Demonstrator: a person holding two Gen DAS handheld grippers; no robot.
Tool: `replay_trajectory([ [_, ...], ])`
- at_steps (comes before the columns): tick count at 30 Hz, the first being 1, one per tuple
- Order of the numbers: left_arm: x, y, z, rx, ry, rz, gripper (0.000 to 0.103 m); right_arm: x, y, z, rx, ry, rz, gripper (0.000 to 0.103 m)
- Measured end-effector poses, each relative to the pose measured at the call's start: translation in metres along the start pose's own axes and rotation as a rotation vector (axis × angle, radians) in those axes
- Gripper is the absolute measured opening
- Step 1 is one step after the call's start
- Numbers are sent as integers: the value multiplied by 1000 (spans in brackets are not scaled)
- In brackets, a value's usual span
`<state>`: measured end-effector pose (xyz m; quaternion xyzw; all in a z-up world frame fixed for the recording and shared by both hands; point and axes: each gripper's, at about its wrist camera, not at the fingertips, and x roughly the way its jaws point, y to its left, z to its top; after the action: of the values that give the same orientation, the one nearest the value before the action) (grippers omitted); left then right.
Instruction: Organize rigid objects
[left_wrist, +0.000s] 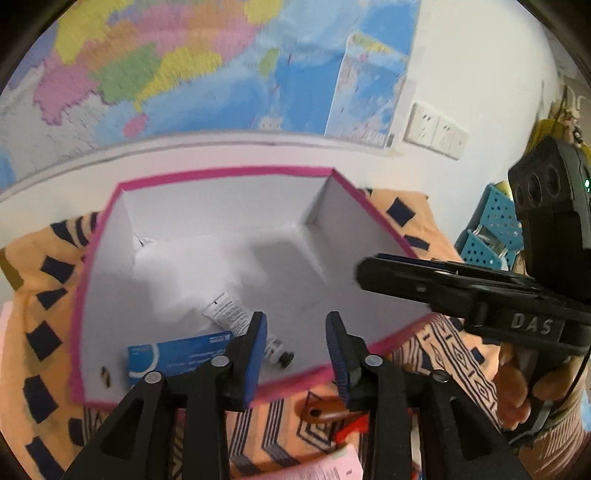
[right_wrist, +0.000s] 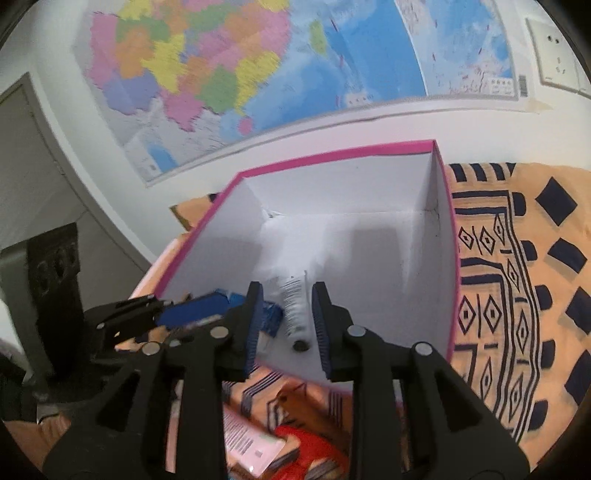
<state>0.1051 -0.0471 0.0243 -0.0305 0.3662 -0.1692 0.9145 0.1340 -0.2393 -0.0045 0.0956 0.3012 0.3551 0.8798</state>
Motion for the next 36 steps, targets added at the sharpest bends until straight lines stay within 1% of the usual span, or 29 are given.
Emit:
replay_trajectory([
  [3, -20, -5, -7, 21, -44, -12, 38, -20, 5, -12, -14, -14, 31, 33],
  [6, -35, -11, -16, 34, -63, -32, 40, -36, 9, -26, -27, -16, 39, 33],
  [8, -40, -15, -23, 38, -63, -46, 40, -44, 9, -35, -24, -11, 44, 33],
  [10, -45, -19, -35, 50, -51, -61, 40, -50, 8, -47, -11, 1, 70, 33],
  [13, -46, -26, -50, 64, -26, -71, 40, -52, 6, -65, -3, 33, 54, 33],
  [18, -40, -33, -76, 75, 32, -91, 40, -42, -6, -94, 62, 113, 43, 33],
  [23, -33, -35, -93, 63, 81, -119, 40, -25, -10, -115, 96, 191, 38, 33],
  [27, -27, -39, -105, 59, 118, -136, 40, -9, -10, -125, 105, 250, 26, 33],
  [31, -24, -42, -112, 61, 137, -151, 40, 2, -7, -129, 103, 282, 31, 33],
  [36, -20, -42, -116, 57, 148, -162, 40, 14, -5, -129, 104, 308, 11, 33],
])
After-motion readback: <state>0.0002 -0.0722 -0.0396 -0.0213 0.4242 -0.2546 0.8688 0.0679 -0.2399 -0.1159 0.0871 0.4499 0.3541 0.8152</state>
